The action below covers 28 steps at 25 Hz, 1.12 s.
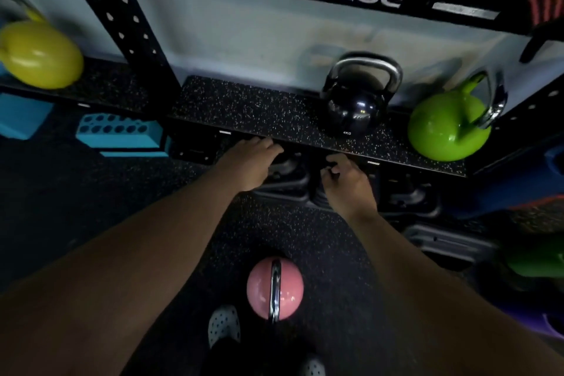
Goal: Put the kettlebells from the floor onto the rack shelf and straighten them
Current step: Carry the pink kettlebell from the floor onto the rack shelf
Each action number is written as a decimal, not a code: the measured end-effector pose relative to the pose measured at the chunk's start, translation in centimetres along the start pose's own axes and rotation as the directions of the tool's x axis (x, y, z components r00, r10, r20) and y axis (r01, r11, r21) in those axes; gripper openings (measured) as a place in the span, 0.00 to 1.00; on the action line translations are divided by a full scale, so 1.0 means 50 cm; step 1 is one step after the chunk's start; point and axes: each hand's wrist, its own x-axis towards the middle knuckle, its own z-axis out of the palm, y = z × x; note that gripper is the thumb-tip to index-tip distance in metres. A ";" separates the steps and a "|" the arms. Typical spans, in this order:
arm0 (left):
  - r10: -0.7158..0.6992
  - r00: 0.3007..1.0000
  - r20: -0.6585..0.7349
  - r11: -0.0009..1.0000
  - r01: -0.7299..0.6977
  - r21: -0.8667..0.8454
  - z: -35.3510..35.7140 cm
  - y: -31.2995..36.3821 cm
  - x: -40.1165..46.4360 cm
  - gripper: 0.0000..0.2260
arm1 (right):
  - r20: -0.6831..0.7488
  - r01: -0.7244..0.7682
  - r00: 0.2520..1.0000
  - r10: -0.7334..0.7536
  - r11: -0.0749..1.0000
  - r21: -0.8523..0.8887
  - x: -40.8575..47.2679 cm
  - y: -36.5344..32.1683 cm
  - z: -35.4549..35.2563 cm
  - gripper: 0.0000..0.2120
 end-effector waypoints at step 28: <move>0.509 0.546 0.666 0.755 -0.654 -0.041 0.728 0.048 -0.001 0.12 | 0.176 -0.684 0.729 0.661 0.704 0.190 -0.447 0.341 0.731 0.12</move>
